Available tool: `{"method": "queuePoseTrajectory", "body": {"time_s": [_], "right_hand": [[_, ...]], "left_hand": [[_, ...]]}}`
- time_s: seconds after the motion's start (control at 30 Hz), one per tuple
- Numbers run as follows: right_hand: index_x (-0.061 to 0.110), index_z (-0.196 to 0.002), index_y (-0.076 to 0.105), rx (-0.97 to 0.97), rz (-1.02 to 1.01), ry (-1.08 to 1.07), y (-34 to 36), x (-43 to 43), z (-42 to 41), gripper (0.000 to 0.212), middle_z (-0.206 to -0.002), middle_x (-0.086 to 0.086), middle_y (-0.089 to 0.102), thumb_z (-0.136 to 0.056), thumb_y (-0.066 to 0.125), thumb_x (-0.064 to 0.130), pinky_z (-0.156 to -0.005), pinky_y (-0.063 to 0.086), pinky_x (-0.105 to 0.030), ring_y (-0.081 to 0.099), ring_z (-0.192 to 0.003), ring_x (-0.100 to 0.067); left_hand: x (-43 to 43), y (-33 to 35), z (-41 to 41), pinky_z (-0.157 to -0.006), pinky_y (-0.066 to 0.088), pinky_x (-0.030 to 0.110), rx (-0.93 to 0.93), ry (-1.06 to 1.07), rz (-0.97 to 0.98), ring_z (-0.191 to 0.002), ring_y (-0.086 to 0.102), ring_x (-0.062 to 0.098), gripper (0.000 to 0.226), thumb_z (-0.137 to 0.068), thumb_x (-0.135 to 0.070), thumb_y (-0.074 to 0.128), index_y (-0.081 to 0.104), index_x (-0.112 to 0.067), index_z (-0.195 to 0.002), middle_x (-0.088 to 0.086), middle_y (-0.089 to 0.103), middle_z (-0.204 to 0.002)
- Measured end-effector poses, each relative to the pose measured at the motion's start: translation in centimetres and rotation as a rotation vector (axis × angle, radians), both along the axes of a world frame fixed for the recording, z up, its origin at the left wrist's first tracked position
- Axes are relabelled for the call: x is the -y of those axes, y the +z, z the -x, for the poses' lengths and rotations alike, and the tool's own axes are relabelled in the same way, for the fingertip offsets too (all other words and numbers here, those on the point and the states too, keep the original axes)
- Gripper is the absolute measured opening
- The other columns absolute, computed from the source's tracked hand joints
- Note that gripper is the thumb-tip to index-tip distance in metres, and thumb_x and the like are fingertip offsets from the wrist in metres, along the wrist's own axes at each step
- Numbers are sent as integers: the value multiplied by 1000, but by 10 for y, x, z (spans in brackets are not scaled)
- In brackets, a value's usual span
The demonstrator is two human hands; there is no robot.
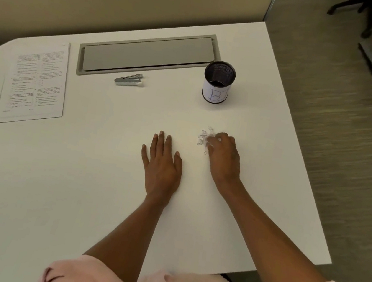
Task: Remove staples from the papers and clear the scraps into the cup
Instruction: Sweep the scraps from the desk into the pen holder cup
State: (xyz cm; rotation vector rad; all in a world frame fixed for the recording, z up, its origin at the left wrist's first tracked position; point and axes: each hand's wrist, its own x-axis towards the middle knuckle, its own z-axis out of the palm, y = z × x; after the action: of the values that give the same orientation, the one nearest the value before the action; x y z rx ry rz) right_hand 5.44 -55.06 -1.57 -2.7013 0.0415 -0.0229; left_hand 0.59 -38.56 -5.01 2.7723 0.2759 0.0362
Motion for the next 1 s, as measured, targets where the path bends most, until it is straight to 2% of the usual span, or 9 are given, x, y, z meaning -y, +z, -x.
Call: {"method": "queuePoseTrajectory", "body": {"time_s": [0.1,0.23,0.3,0.43,0.5,0.63,0.8,0.9,1.0], "right_hand": [[6,-102,77,10,-73,-22,-6,3,-3,18,-109,-12,69,-90,66,-3,-81,58,-44,63,-103,-33],[4,-99,79,28,-321,-151,0,13,-6,15,-100,-14,74,-88,71,-3,-88,57,-41,70,-94,-30],[7,-96,81,0,-435,-212,4,19,-9,14,-95,-11,76,-87,74,-1,-84,60,-39,72,-87,-25],[14,-92,83,-62,-588,-286,20,24,-15,12,-85,4,77,-86,78,4,-77,55,-24,70,-76,-12],[15,-91,83,-66,-647,-297,32,24,-23,12,-81,8,75,-86,79,6,-76,55,-24,67,-71,-7],[16,-92,83,4,-761,-290,63,22,-57,10,-76,-1,78,-86,79,9,-76,58,-31,67,-66,-11],[14,-94,84,172,-700,-200,99,19,-128,9,-79,-2,79,-86,80,13,-77,61,-31,72,-71,-17],[13,-93,84,175,-555,-109,108,18,-166,9,-80,-1,78,-86,78,12,-78,63,-35,74,-76,-24],[11,-94,83,142,-425,-21,104,15,-189,8,-87,-3,79,-87,78,10,-75,62,-33,70,-75,-20]], "left_hand": [[1,0,-1,-135,9,55,-8,8,-1,-166,18,22,59,-111,-37,37,33,-14,-165,5,26,-177],[1,1,-2,-136,7,54,-26,13,-5,-167,16,20,60,-110,-38,37,32,-15,-165,4,24,-178],[1,2,-3,-136,6,54,-35,13,-5,-167,14,20,61,-110,-38,36,31,-15,-166,3,23,-178],[2,2,-2,-136,7,54,-48,17,-10,-167,14,19,61,-110,-39,35,31,-15,-166,3,23,-179],[2,2,-2,-136,8,54,-52,17,-12,-167,13,19,61,-110,-40,34,31,-15,-166,3,22,-179],[1,2,-4,-136,7,54,-75,14,-21,-168,12,19,61,-110,-41,32,29,-16,-167,2,19,-179],[1,1,-6,-135,8,55,-86,16,-26,-168,12,19,62,-110,-41,31,28,-17,-167,1,18,-180],[1,1,-7,-135,9,55,-100,21,-33,-168,12,18,62,-110,-42,31,28,-18,-167,0,18,-180],[1,1,-8,-136,9,54,-113,24,-28,-168,10,17,62,-110,-43,31,28,-19,-167,-1,17,-180]]}}
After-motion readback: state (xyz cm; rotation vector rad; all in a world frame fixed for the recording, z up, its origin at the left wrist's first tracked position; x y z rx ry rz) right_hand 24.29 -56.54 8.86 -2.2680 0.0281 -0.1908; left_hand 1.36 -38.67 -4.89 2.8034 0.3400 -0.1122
